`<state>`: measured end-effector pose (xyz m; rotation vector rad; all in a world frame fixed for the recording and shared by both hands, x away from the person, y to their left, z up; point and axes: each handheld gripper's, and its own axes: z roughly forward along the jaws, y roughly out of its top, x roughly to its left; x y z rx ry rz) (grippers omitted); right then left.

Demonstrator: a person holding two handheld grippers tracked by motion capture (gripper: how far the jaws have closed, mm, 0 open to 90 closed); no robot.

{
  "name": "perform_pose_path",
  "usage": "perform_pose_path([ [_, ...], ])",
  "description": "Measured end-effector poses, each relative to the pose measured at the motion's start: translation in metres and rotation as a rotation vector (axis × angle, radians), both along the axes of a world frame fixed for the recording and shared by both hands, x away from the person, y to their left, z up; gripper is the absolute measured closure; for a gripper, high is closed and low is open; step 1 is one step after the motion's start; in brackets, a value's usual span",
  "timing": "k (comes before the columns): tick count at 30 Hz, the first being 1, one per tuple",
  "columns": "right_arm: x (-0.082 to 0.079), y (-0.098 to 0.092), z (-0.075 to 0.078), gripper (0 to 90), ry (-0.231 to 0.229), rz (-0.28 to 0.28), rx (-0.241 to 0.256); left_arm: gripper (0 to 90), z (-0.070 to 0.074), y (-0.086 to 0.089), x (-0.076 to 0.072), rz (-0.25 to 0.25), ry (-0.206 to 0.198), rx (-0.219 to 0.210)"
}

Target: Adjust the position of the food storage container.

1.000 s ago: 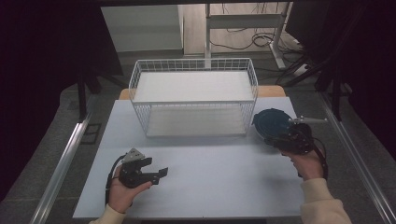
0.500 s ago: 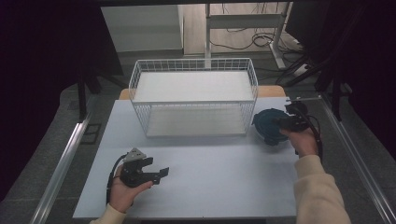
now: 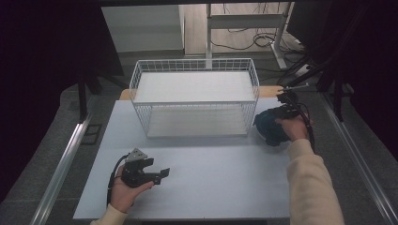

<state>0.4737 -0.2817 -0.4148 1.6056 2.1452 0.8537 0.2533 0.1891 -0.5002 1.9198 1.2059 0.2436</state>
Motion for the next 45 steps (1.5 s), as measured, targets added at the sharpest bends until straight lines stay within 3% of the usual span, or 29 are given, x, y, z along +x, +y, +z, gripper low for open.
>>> perform_pose_path([
  [1,0.011,-0.002,-0.002,89.6,0.003,-0.021,0.008,19.3,-0.001,-0.001,0.000,-0.001,0.000,0.005],
  [6,0.034,-0.004,-0.010,89.7,0.008,-0.041,-0.014,19.5,-0.002,-0.001,0.000,-0.007,0.004,0.017],
  [8,0.041,-0.005,-0.013,89.7,0.014,-0.052,-0.001,19.5,-0.002,-0.001,0.000,-0.006,0.003,0.017],
  [11,0.048,-0.006,-0.017,89.7,0.019,-0.059,0.018,19.6,-0.002,0.000,-0.001,-0.004,0.001,0.017],
  [16,0.059,-0.004,-0.026,89.7,0.046,-0.064,-0.016,19.8,-0.003,0.001,0.000,0.000,0.004,0.021],
  [17,0.059,-0.004,-0.026,89.7,0.046,-0.064,-0.016,19.8,-0.003,0.001,0.000,0.001,0.002,0.023],
  [18,0.060,-0.004,-0.031,89.8,0.060,-0.058,-0.056,20.4,-0.003,0.002,0.000,0.004,-0.003,0.024],
  [22,0.062,-0.003,-0.034,90.0,0.063,-0.076,-0.034,20.7,-0.003,0.003,-0.001,0.009,-0.011,0.023],
  [26,0.061,0.002,-0.033,90.0,0.062,-0.059,-0.101,20.8,-0.005,0.004,-0.001,0.009,-0.011,0.037],
  [33,0.059,0.003,-0.032,90.0,0.084,-0.064,-0.101,21.2,-0.005,0.004,-0.002,0.013,-0.013,0.035],
  [34,0.057,0.004,-0.032,90.0,0.081,-0.061,-0.123,21.2,-0.005,0.004,-0.002,0.012,-0.010,0.033],
  [38,0.054,0.005,-0.031,90.0,0.096,-0.057,-0.133,21.1,-0.006,0.004,-0.002,0.011,-0.007,0.036],
  [45,0.041,0.006,-0.030,90.0,0.119,-0.053,-0.138,21.2,-0.007,0.001,-0.002,0.002,-0.003,0.038],
])
